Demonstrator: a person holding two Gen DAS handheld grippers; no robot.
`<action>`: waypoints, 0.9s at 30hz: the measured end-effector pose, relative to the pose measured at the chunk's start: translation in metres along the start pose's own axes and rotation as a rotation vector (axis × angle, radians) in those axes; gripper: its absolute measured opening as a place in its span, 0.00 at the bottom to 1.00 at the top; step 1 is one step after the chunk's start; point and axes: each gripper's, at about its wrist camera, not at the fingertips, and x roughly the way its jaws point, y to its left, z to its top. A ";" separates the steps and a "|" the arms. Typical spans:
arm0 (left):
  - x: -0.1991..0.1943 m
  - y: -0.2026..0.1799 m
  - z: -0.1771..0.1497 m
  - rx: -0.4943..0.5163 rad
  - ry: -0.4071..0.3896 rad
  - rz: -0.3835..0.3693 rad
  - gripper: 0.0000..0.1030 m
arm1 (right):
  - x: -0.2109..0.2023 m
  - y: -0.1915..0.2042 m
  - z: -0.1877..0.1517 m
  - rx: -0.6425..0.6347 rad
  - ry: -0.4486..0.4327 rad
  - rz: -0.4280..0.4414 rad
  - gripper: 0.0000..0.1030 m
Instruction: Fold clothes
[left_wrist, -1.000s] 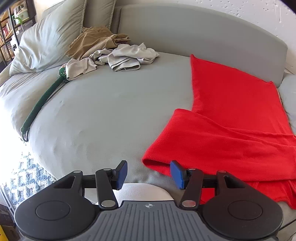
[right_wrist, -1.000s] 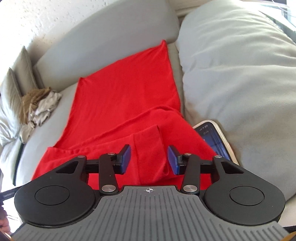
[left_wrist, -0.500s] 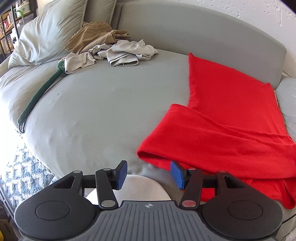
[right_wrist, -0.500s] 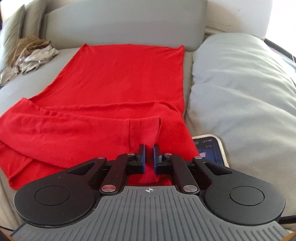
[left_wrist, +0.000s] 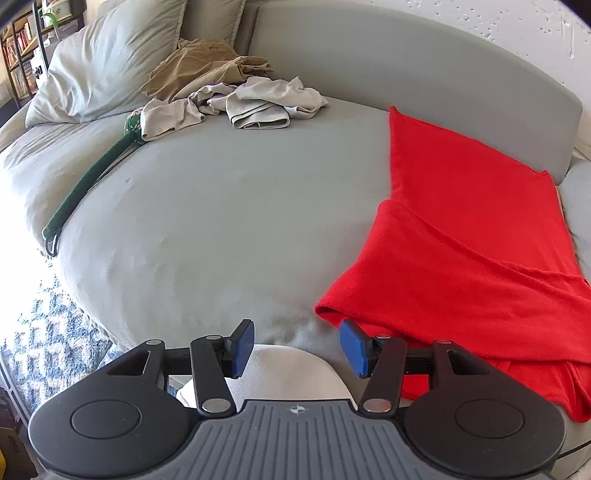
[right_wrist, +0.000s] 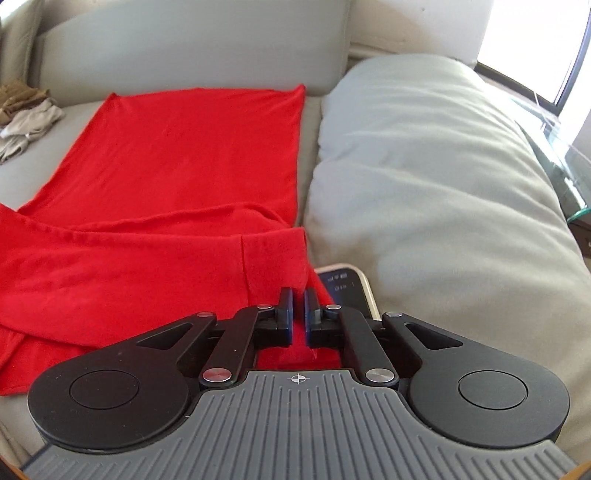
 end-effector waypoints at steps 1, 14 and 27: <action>-0.002 0.000 0.001 -0.004 -0.007 -0.009 0.50 | -0.002 -0.004 0.000 0.034 0.006 0.018 0.17; 0.020 -0.097 -0.028 0.263 0.092 -0.241 0.36 | -0.009 0.030 -0.034 0.056 0.156 0.347 0.31; -0.008 -0.102 -0.050 0.382 0.220 -0.355 0.39 | -0.051 0.024 -0.047 0.010 0.208 0.352 0.36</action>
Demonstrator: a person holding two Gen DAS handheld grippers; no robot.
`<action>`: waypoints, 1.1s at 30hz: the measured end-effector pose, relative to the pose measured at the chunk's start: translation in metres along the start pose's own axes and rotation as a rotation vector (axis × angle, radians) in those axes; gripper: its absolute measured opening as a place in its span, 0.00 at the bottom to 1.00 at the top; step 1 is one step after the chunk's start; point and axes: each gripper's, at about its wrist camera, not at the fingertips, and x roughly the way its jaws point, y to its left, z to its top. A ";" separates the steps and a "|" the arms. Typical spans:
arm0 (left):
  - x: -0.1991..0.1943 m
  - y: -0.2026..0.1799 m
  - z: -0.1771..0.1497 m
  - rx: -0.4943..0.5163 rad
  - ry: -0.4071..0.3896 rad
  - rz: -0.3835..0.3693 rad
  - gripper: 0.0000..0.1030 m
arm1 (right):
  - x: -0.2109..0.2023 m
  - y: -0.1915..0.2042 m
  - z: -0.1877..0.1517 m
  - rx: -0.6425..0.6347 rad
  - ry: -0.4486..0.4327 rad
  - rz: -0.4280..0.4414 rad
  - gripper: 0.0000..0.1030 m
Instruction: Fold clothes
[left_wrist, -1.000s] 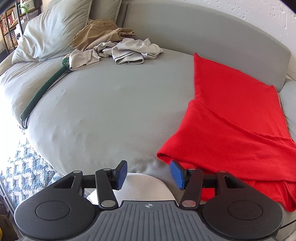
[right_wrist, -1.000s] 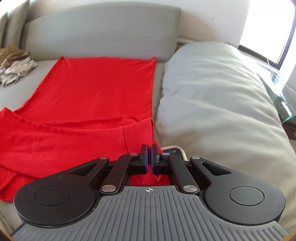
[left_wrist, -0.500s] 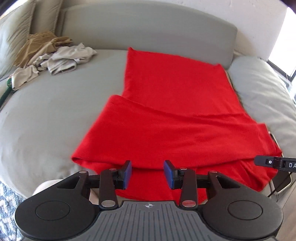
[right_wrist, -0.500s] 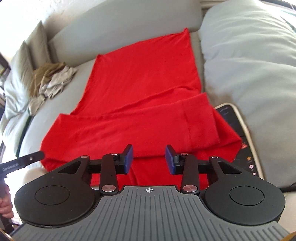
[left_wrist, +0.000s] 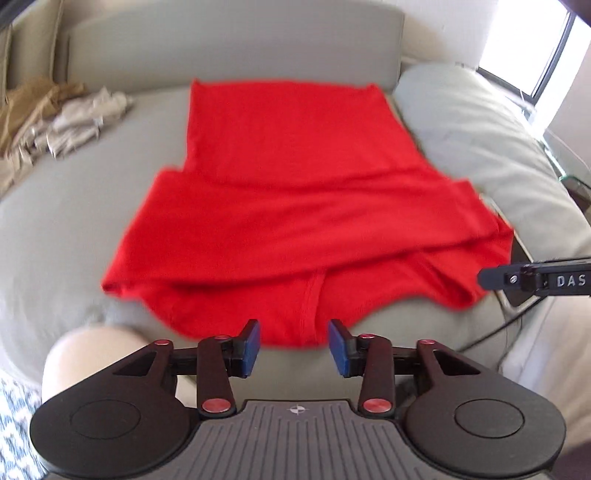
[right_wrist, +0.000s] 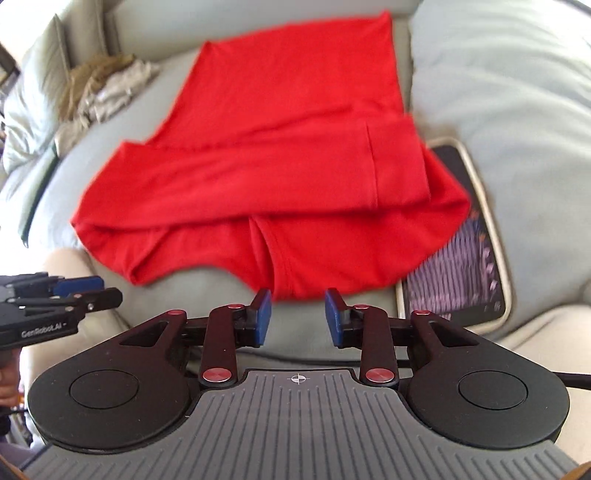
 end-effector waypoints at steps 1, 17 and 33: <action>0.003 -0.001 0.002 0.001 0.003 -0.003 0.38 | 0.002 0.001 0.004 0.007 -0.019 0.012 0.38; -0.082 0.030 0.067 -0.141 -0.334 -0.004 0.62 | -0.090 -0.018 0.047 0.203 -0.307 0.177 0.93; -0.017 0.079 0.189 -0.239 -0.274 0.060 0.65 | -0.086 -0.081 0.208 0.429 -0.951 -0.284 0.96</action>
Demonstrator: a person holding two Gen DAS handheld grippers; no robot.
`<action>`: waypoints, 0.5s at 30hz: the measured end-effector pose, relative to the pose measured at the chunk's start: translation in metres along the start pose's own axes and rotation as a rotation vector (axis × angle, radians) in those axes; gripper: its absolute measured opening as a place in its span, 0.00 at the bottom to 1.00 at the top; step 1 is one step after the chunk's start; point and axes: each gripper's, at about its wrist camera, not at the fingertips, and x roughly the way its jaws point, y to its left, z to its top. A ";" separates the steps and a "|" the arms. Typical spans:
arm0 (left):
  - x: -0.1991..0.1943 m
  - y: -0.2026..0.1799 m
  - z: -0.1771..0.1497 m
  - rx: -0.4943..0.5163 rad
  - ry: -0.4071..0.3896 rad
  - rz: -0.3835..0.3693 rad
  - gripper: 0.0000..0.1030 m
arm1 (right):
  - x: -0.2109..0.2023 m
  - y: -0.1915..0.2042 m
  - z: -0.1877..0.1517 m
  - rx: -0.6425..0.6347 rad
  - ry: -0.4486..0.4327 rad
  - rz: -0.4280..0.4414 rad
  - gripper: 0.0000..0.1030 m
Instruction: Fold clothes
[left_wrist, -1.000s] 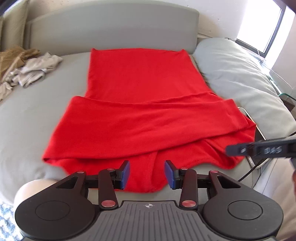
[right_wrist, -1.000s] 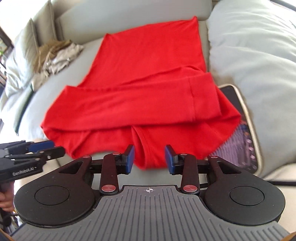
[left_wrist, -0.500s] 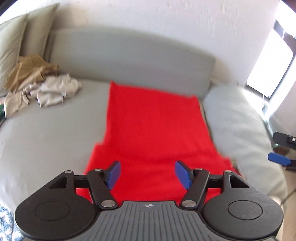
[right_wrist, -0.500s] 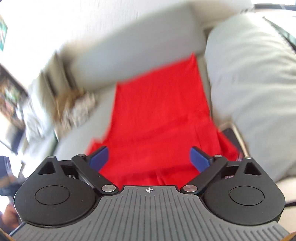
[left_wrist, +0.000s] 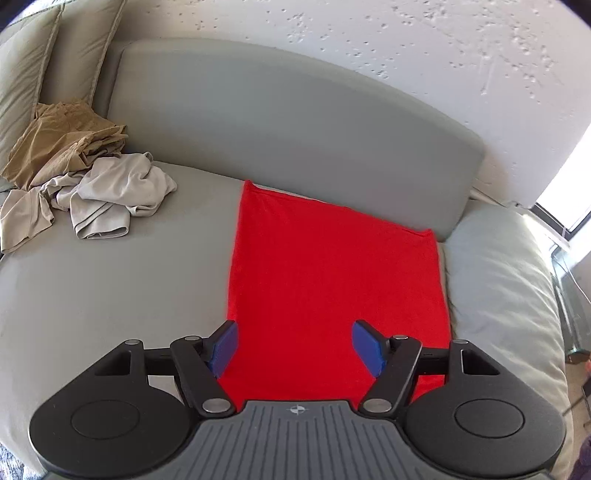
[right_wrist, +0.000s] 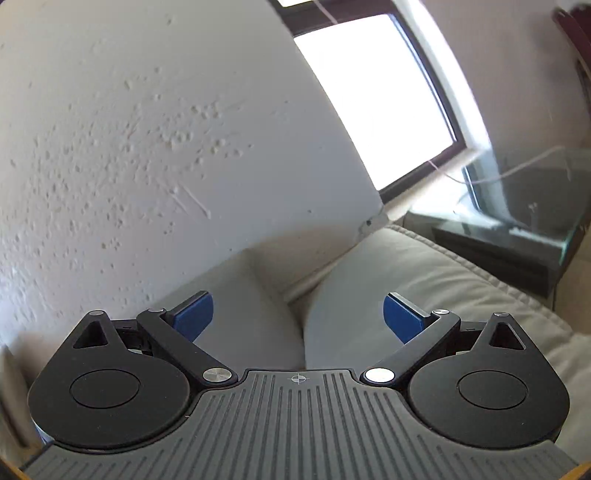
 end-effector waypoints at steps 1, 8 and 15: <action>0.017 0.004 0.010 -0.002 0.007 0.021 0.65 | 0.017 0.009 -0.002 -0.065 0.025 -0.003 0.97; 0.129 0.026 0.068 -0.013 0.034 0.116 0.62 | 0.157 0.031 -0.043 -0.203 0.435 0.026 0.82; 0.199 0.045 0.087 -0.007 0.004 0.052 0.63 | 0.280 0.014 -0.116 -0.116 0.764 0.080 0.49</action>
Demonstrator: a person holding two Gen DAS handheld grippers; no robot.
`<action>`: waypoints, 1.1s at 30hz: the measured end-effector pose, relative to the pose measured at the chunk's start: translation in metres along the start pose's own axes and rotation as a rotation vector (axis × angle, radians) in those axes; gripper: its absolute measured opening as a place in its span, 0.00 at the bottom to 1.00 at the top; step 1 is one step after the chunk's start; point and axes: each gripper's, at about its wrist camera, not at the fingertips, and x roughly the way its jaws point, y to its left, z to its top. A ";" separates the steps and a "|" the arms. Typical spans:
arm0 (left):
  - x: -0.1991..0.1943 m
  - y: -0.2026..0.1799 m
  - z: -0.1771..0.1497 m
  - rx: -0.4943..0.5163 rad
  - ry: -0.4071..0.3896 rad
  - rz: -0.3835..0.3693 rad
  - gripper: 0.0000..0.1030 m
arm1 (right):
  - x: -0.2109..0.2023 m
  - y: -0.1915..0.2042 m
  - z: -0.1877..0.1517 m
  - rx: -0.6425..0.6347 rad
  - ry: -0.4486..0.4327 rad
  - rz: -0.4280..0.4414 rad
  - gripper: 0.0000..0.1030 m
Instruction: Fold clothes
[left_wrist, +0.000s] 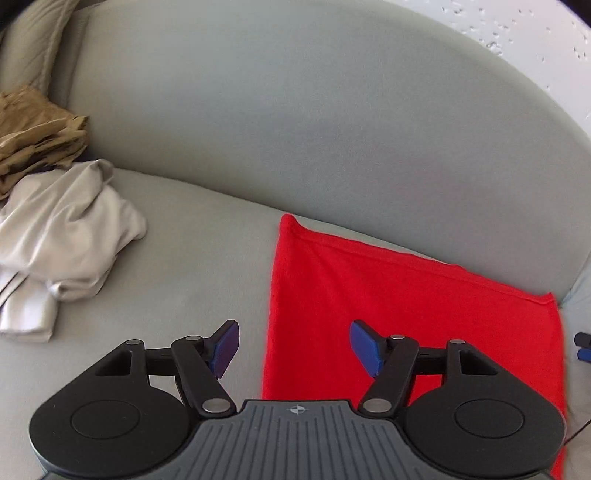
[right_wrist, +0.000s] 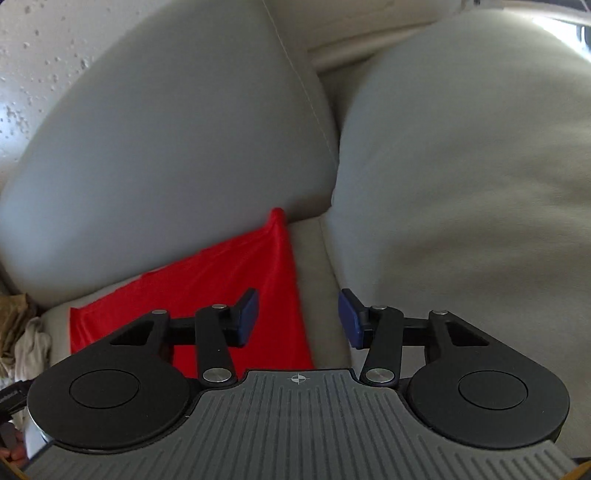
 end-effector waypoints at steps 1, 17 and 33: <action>0.010 0.002 0.003 0.001 -0.004 -0.009 0.63 | 0.011 -0.003 0.004 0.006 0.002 0.010 0.49; 0.072 0.001 0.040 0.076 -0.104 -0.044 0.01 | 0.074 0.011 0.023 -0.133 -0.091 0.087 0.06; -0.139 0.026 -0.018 -0.015 -0.132 -0.190 0.01 | -0.159 -0.018 -0.049 0.186 -0.188 0.210 0.05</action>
